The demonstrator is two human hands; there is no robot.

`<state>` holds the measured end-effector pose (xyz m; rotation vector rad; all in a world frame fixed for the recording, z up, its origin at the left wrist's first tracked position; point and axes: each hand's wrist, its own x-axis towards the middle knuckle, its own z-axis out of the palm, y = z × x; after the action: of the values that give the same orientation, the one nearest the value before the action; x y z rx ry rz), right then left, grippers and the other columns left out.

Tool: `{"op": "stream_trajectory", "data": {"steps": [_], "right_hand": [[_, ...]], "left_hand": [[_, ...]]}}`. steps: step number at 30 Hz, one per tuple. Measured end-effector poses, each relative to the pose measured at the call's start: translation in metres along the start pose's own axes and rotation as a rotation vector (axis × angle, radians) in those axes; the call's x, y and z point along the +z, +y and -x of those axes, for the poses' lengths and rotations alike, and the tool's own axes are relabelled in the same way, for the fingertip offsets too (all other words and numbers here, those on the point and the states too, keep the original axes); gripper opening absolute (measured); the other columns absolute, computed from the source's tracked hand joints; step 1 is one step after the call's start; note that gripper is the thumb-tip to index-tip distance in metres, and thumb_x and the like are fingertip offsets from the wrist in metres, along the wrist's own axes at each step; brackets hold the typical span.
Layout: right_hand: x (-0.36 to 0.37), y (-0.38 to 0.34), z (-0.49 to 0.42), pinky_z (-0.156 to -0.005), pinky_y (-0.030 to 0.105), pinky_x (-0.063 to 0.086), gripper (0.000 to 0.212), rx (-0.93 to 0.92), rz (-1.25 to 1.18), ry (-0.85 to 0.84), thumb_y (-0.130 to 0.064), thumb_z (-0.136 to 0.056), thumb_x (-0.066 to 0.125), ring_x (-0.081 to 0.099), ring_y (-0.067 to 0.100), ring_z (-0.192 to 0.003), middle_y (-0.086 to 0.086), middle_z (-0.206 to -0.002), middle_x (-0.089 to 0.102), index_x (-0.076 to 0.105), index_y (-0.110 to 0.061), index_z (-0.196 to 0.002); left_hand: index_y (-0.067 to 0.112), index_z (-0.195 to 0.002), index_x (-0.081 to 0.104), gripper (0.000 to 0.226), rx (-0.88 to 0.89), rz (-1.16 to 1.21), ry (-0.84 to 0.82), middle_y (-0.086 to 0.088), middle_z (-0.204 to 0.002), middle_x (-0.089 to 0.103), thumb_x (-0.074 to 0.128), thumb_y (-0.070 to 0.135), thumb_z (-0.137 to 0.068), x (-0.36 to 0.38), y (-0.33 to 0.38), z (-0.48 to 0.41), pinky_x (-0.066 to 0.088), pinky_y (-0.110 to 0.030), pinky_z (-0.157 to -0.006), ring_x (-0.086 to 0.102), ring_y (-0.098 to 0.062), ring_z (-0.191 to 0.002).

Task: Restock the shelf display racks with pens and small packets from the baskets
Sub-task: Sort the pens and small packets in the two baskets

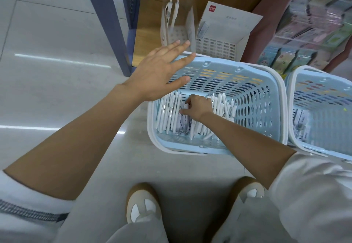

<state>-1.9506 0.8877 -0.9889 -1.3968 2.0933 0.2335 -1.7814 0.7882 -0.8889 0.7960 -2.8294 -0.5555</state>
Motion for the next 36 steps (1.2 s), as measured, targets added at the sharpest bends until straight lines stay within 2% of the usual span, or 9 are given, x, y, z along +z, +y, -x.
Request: {"op": "stream_trajectory", "data": {"steps": [5, 11, 14, 17, 21, 26, 31, 33, 36], "right_hand": [[0.001, 0.0, -0.002, -0.102, 0.038, 0.033, 0.034, -0.029, -0.055, -0.011, -0.044, -0.081, 0.07, 0.056, 0.019, -0.085, -0.002, -0.085, 0.061, 0.057, -0.017, -0.096], [0.0, 0.003, -0.001, -0.101, 0.037, 0.033, 0.037, -0.057, -0.108, -0.068, -0.041, -0.083, 0.07, 0.054, 0.017, -0.087, -0.002, -0.087, 0.059, 0.06, -0.015, -0.106], [-0.011, 0.01, 0.001, -0.071, 0.031, 0.038, 0.029, -0.07, -0.323, -0.094, -0.037, -0.086, 0.068, 0.045, 0.016, -0.065, -0.001, -0.067, 0.048, 0.056, -0.011, -0.078], [-0.026, 0.021, 0.009, -0.057, 0.025, 0.036, 0.03, -0.046, -0.674, -0.129, -0.036, -0.091, 0.063, 0.041, 0.012, -0.056, -0.002, -0.062, 0.042, 0.058, -0.008, -0.082], [-0.027, 0.02, 0.013, -0.067, 0.031, 0.045, 0.025, -0.059, -0.748, -0.252, -0.033, -0.097, 0.053, 0.052, 0.016, -0.07, 0.006, -0.093, 0.068, 0.059, -0.011, -0.107], [-0.01, 0.007, 0.008, -0.053, 0.024, 0.037, 0.029, 0.005, -0.492, -0.198, -0.03, -0.097, 0.047, 0.047, 0.013, -0.057, 0.004, -0.088, 0.059, 0.054, -0.009, -0.116], [-0.001, 0.017, 0.007, -0.078, 0.025, 0.042, 0.036, -0.097, -0.476, -0.215, -0.035, -0.085, 0.07, 0.058, 0.007, -0.093, 0.003, -0.128, 0.057, 0.061, -0.019, -0.115], [-0.001, 0.02, 0.006, -0.071, 0.017, 0.042, 0.043, -0.148, -0.481, -0.237, -0.031, -0.081, 0.075, 0.055, -0.02, -0.069, 0.002, -0.139, 0.051, 0.061, -0.02, -0.12], [0.0, 0.021, 0.003, -0.054, 0.008, 0.039, 0.047, -0.151, -0.457, -0.245, -0.029, -0.079, 0.077, 0.047, -0.024, -0.047, 0.002, -0.141, 0.049, 0.06, -0.018, -0.122]], "left_hand": [[0.027, -0.153, 0.025, 0.066, -0.008, 0.007, 0.003, -0.002, -0.163, 0.014, 0.019, 0.058, -0.095, 0.001, -0.001, -0.002, 0.018, -0.042, -0.116, 0.011, -0.02, -0.15], [0.028, -0.153, 0.026, 0.06, -0.014, 0.016, 0.017, -0.001, -0.162, 0.015, 0.026, 0.052, -0.098, 0.002, -0.002, -0.002, 0.02, -0.042, -0.115, 0.011, -0.02, -0.15], [0.027, -0.153, 0.027, 0.058, -0.006, 0.026, 0.023, -0.002, -0.162, 0.017, 0.028, 0.05, -0.099, 0.003, -0.003, -0.003, 0.023, -0.045, -0.115, 0.013, -0.021, -0.149], [0.028, -0.152, 0.028, 0.058, -0.014, 0.032, 0.022, -0.001, -0.162, 0.019, 0.029, 0.049, -0.099, 0.003, -0.003, -0.003, 0.024, -0.045, -0.114, 0.014, -0.021, -0.149], [0.028, -0.152, 0.028, 0.057, -0.015, 0.023, 0.027, -0.001, -0.161, 0.02, 0.03, 0.047, -0.099, 0.002, -0.001, -0.003, 0.025, -0.044, -0.113, 0.015, -0.021, -0.149], [0.028, -0.153, 0.028, 0.056, -0.027, 0.023, 0.031, -0.001, -0.161, 0.019, 0.029, 0.047, -0.099, 0.004, -0.001, -0.001, 0.024, -0.043, -0.113, 0.016, -0.021, -0.148], [0.028, -0.152, 0.029, 0.056, -0.031, 0.032, 0.034, -0.001, -0.161, 0.02, 0.03, 0.047, -0.099, 0.004, -0.001, -0.002, 0.024, -0.043, -0.114, 0.016, -0.021, -0.148], [0.028, -0.152, 0.029, 0.056, -0.031, 0.037, 0.039, -0.001, -0.161, 0.02, 0.03, 0.046, -0.099, 0.004, -0.001, -0.003, 0.023, -0.042, -0.114, 0.017, -0.021, -0.148], [0.028, -0.152, 0.03, 0.055, -0.024, 0.045, 0.043, -0.001, -0.161, 0.022, 0.031, 0.046, -0.099, 0.004, -0.002, -0.003, 0.024, -0.043, -0.114, 0.018, -0.021, -0.148]]}}
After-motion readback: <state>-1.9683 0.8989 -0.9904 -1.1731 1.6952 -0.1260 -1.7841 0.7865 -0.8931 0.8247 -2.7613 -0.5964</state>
